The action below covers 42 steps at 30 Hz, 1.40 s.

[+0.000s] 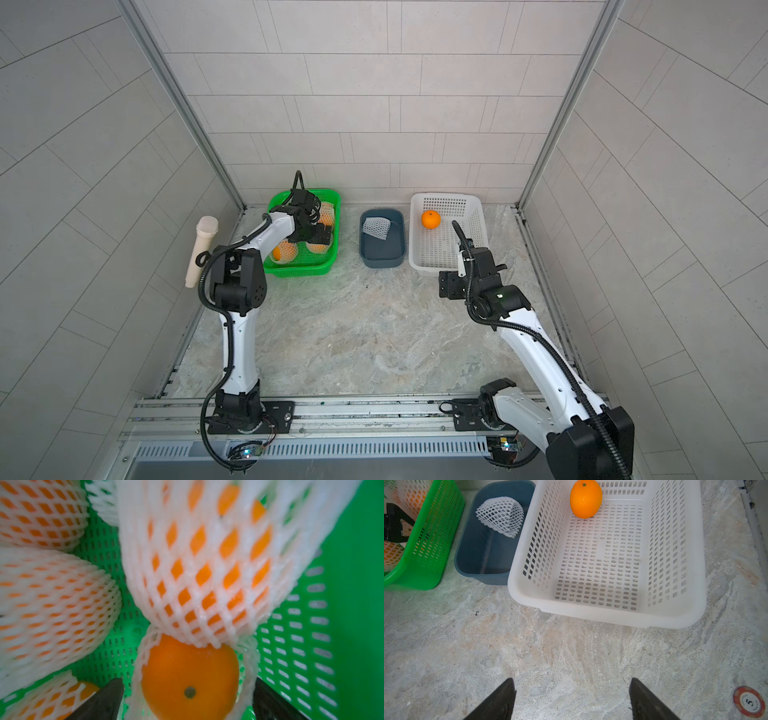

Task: Remove foam nets from oranges
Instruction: Pick up the orange from the basket.

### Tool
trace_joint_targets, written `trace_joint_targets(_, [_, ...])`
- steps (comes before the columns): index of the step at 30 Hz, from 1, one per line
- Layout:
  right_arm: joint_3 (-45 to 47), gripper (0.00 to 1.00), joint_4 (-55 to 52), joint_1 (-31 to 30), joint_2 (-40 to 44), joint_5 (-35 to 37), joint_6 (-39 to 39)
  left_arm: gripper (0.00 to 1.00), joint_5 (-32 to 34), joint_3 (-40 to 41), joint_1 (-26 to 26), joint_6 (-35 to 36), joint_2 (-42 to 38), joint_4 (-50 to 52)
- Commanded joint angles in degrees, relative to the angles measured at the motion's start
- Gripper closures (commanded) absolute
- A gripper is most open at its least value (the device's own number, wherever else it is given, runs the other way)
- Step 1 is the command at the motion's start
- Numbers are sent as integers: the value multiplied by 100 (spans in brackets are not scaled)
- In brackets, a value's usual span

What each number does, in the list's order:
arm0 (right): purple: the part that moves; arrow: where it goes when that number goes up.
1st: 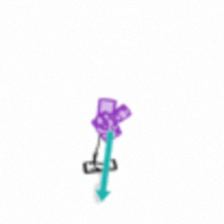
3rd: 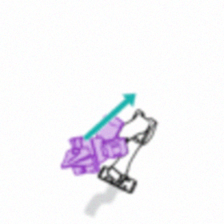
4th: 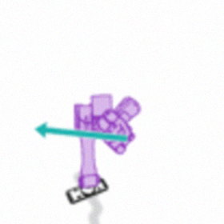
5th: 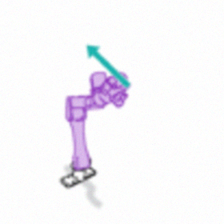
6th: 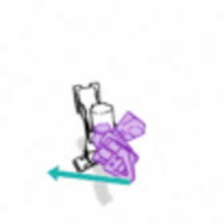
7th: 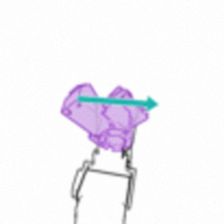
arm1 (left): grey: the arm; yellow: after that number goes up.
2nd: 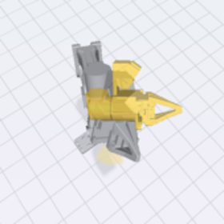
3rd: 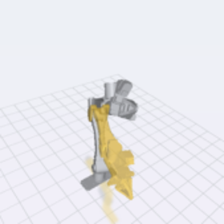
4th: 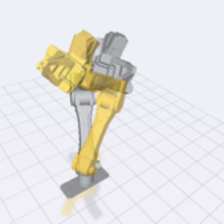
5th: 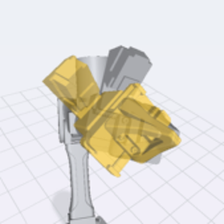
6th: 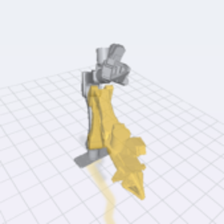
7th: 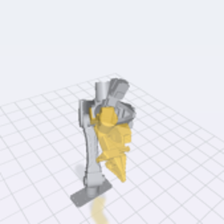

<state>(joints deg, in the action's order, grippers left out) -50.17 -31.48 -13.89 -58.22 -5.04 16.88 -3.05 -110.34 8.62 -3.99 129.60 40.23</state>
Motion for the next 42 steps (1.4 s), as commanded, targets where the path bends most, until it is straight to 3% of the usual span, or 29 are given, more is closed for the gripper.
trace_joint_targets(1, [-76,13,-103,-38,-5,91,-53,1,-80,-199,-33,118,123,300])
trace_joint_targets(30, [-72,13,-120,-35,80,91,-56,9,-310,-366,-36,28,454,379])
trace_joint_targets(42, [-56,13,-121,-39,164,126,-62,29,-339,-446,-36,-20,286,675])
